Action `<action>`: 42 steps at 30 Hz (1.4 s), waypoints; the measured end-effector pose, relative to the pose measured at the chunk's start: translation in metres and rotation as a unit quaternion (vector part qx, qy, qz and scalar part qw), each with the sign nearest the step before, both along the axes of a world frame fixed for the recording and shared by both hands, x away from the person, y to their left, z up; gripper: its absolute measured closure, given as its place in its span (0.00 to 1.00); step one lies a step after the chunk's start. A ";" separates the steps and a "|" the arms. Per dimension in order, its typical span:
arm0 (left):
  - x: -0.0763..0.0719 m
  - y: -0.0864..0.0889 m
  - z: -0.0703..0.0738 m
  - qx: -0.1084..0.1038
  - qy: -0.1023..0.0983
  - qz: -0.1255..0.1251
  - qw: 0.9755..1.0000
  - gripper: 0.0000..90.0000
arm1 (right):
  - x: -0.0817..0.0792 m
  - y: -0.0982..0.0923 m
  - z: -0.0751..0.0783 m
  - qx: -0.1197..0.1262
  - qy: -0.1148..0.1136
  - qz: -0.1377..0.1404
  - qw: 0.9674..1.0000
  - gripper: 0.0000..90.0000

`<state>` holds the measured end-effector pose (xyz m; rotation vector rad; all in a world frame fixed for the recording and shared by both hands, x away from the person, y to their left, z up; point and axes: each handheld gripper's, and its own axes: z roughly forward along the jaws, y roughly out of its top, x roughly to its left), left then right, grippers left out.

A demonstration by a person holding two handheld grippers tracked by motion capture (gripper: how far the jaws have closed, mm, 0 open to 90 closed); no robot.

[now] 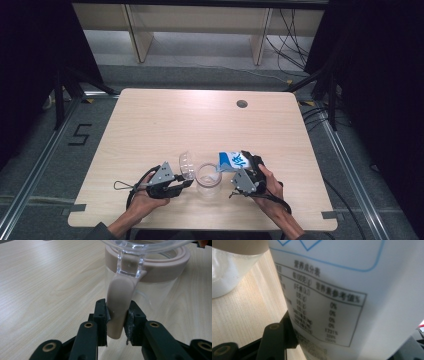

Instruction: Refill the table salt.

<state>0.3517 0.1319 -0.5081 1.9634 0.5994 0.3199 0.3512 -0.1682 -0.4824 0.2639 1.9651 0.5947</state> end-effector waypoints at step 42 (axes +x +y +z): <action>0.000 0.000 0.000 -0.001 0.001 0.000 1.000 0.81 | -0.002 0.011 -0.001 -0.074 -0.054 0.001 0.996 0.52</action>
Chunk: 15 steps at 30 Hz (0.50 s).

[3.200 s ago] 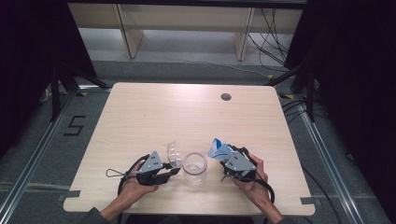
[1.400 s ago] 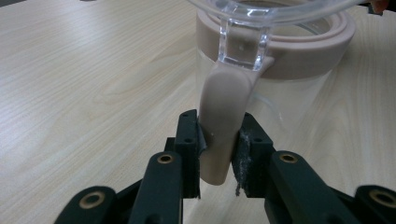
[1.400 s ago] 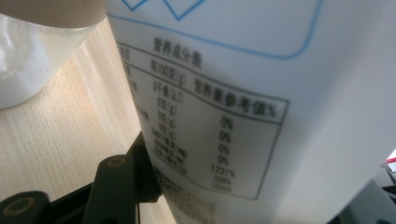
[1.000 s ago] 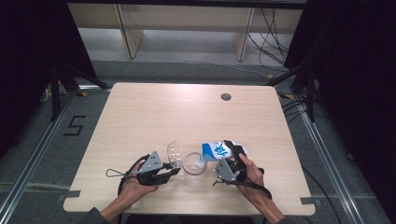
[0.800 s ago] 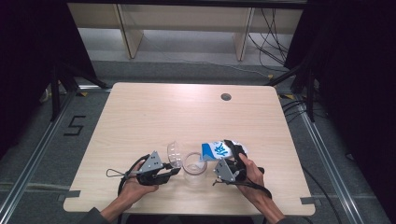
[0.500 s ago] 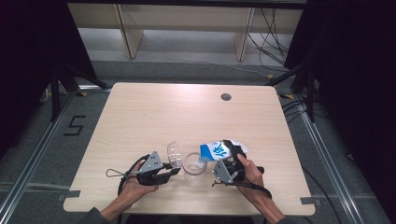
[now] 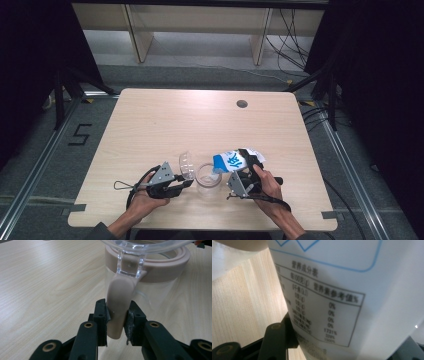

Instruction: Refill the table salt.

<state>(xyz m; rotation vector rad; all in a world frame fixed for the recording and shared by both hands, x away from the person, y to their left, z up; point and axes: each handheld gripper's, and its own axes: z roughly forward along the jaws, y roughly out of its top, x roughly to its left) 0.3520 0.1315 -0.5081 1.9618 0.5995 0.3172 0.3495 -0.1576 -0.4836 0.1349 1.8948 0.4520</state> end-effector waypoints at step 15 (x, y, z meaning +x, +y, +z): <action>0.000 0.000 0.000 -0.001 0.001 0.000 1.000 0.81 | -0.001 0.003 -0.001 -0.019 -0.016 0.002 1.000 0.53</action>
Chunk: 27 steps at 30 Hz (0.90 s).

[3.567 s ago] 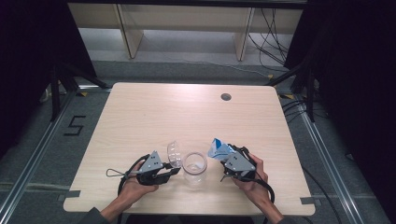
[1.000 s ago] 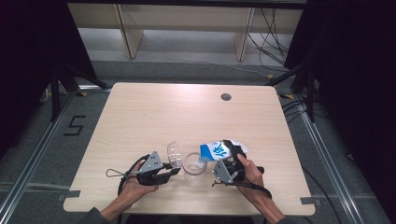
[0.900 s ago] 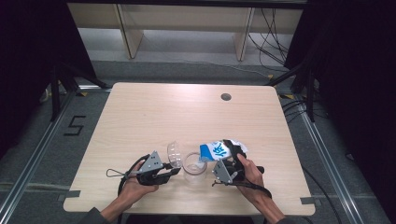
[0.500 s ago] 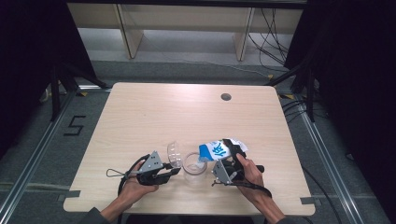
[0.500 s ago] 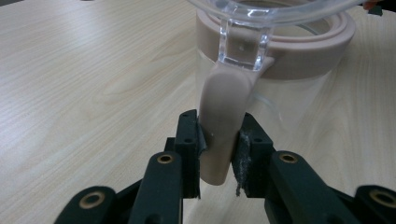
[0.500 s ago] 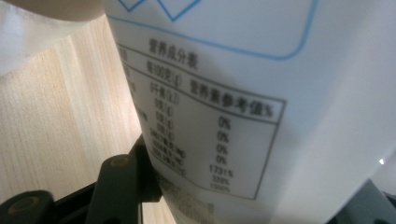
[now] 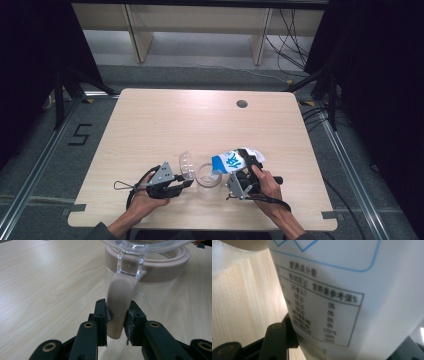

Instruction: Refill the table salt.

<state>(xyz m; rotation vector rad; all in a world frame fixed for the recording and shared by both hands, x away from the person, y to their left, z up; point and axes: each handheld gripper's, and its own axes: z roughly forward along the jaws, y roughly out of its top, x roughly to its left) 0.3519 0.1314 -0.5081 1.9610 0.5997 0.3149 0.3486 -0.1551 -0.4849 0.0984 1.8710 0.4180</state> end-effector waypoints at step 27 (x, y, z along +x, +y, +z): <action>0.000 0.000 0.000 0.001 0.001 -0.001 1.000 0.81 | -0.001 0.002 0.000 -0.034 -0.044 0.012 0.998 0.54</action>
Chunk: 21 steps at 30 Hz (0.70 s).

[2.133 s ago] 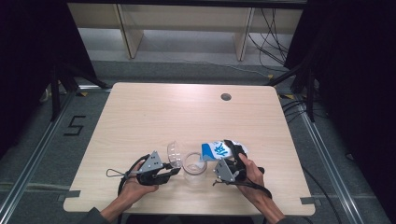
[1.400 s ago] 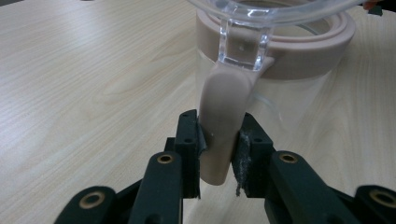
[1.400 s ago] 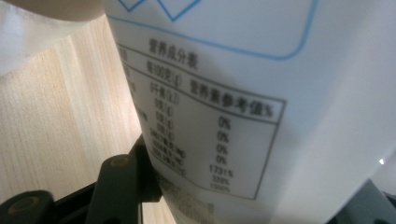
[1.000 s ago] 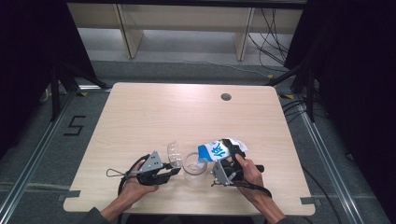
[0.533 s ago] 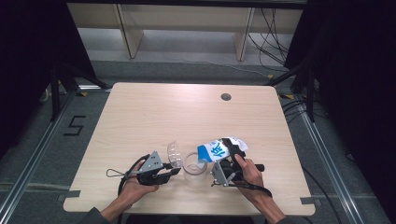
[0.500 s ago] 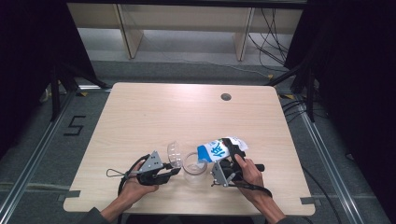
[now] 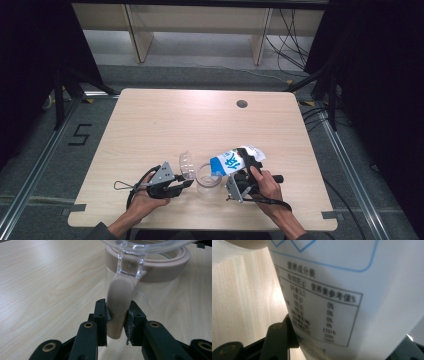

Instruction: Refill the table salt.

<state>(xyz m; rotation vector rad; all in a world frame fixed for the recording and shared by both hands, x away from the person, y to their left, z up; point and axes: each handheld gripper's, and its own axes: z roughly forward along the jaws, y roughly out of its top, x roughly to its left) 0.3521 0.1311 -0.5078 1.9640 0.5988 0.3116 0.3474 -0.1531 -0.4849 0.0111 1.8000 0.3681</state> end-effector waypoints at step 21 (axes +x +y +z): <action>0.000 0.000 0.000 0.001 -0.002 -0.001 1.000 0.81 | -0.004 0.001 0.001 -0.014 -0.014 -0.006 1.000 0.55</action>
